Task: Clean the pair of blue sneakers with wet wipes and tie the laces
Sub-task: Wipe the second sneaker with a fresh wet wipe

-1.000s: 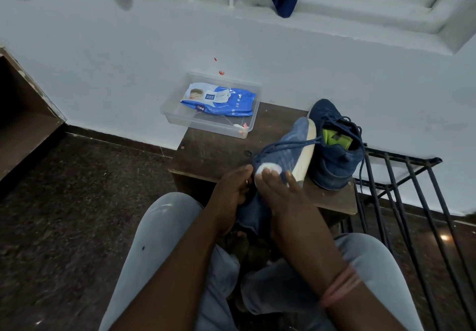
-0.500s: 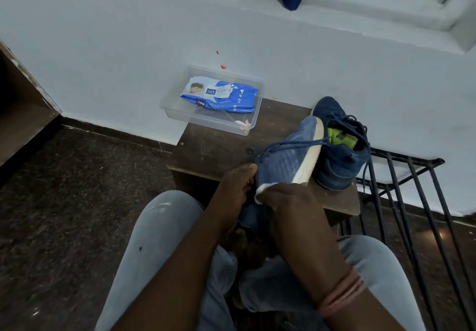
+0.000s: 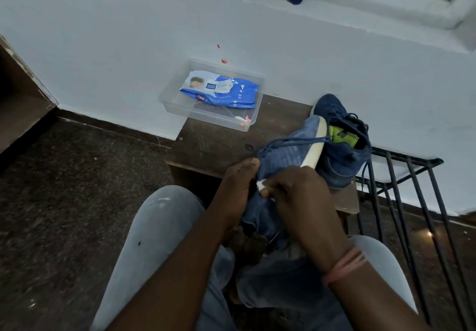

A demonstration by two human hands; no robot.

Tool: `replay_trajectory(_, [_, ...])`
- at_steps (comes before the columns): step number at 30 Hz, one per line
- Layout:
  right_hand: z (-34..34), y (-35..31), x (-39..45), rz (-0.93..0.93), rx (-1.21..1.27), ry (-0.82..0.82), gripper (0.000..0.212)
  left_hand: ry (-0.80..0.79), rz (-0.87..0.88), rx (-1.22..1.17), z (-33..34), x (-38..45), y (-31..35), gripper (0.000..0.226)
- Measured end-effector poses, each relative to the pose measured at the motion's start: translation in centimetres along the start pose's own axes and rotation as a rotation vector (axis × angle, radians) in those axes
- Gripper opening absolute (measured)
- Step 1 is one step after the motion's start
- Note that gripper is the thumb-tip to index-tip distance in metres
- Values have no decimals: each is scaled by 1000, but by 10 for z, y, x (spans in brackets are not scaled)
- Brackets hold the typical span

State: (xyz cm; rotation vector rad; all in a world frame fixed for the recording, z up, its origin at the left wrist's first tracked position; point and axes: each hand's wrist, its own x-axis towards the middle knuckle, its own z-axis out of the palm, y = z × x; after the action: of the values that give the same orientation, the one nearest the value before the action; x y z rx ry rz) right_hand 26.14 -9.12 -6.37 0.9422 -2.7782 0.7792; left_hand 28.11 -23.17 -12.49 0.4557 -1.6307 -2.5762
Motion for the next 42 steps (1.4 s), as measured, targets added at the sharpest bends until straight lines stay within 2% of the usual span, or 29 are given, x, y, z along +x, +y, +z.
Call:
replay_trajectory(2, [2,7,22,39,34,69,16,-1,15,25,1,0,-1,52])
replay_trajectory(4, [5,10,38,96,60,142,17,12,40,92,1,-3,0,35])
replay_trajectory(6, [7,9,36,120,42,189,11,8,67,146,0,-5,-2,36])
replay_trajectory(10, [10,0,-5,-30,-53,61,11,31,28,68,-3,1,-4,34])
replay_trajectory(13, [6,-4,-14,-57,-105,-17,18,28,31,64,-2,4,-4,34])
replay_trajectory(19, [2,13,37,38,7,156,10,-5,156,212,0,1,-7,36])
replay_trajectory(22, [6,-2,7,-15,35,81,10,24,110,136,-1,0,-3,34])
replay_trajectory(24, [8,-10,-9,-49,22,11,18,26,68,104,-2,2,-4,33])
replay_trajectory(28, [11,1,21,4,20,124,12,54,31,22,6,2,-8,34])
replay_trajectory(30, [13,0,31,41,71,177,7,74,37,0,4,3,-10,47])
replay_trajectory(31, [14,-1,30,53,86,179,6,74,34,-18,3,2,-9,52])
replay_trajectory(34, [17,-1,9,14,17,114,8,62,-27,-86,1,4,-9,37])
replay_trajectory(37, [12,1,-11,-4,-14,51,9,41,-29,-115,3,6,-11,38])
replay_trajectory(42, [9,13,32,65,-5,196,10,34,109,134,5,2,-12,34])
